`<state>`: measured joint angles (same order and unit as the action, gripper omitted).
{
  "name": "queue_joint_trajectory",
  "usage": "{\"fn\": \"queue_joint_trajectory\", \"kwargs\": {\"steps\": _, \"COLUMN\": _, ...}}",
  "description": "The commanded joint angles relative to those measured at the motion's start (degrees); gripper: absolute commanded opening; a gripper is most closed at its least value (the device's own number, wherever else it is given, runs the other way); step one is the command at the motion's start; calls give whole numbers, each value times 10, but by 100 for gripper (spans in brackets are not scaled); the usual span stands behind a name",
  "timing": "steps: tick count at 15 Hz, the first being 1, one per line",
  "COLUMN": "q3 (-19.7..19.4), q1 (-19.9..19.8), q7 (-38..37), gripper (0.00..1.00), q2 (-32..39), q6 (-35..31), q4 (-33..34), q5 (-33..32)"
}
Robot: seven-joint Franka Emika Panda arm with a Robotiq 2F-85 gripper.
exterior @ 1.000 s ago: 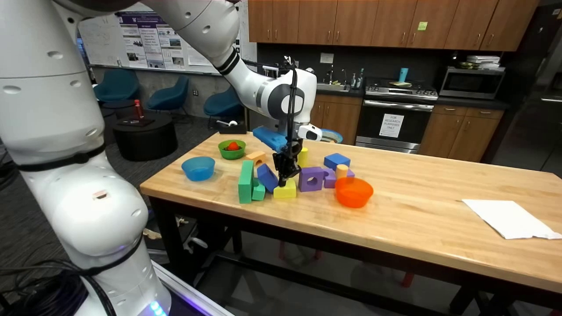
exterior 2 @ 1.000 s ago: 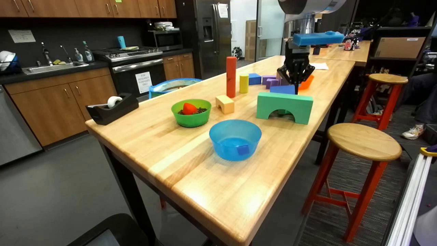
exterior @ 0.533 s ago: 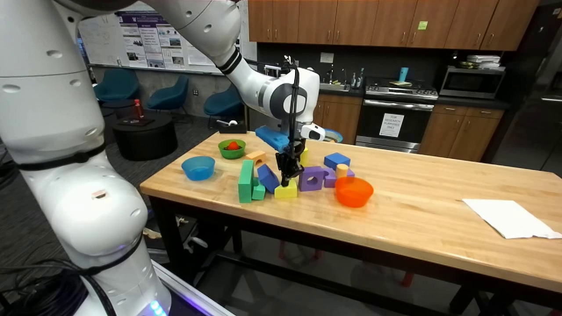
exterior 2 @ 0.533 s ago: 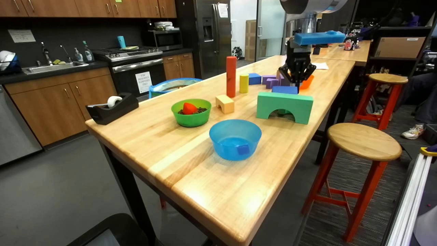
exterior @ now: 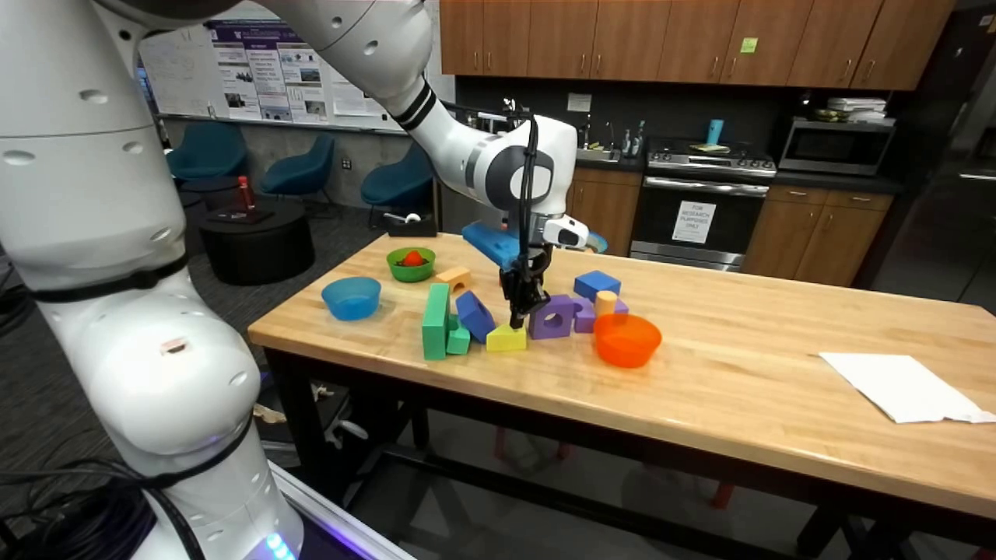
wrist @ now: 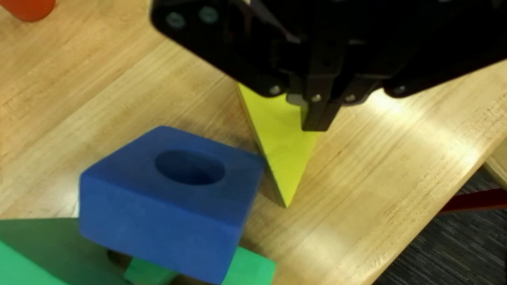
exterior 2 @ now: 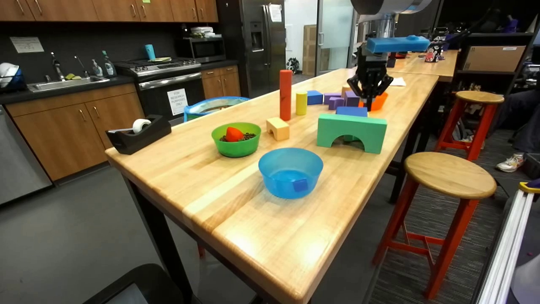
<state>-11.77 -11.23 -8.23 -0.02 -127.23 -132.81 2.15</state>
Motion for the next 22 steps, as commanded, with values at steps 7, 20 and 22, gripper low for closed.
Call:
{"fn": "queue_joint_trajectory", "kwargs": {"steps": 7, "q3": 17, "q1": 12, "q7": 8, "gripper": 0, "q2": 1, "q6": -16, "q4": -4, "q5": -5}}
{"fn": "queue_joint_trajectory", "kwargs": {"steps": 20, "q3": 8, "q1": 3, "q7": 41, "gripper": 0, "q2": 37, "q6": -39, "q4": 19, "q5": -1}}
{"fn": "queue_joint_trajectory", "kwargs": {"steps": 22, "q3": 5, "q1": 1, "q7": 42, "gripper": 0, "q2": 39, "q6": -38, "q4": 19, "q5": -5}}
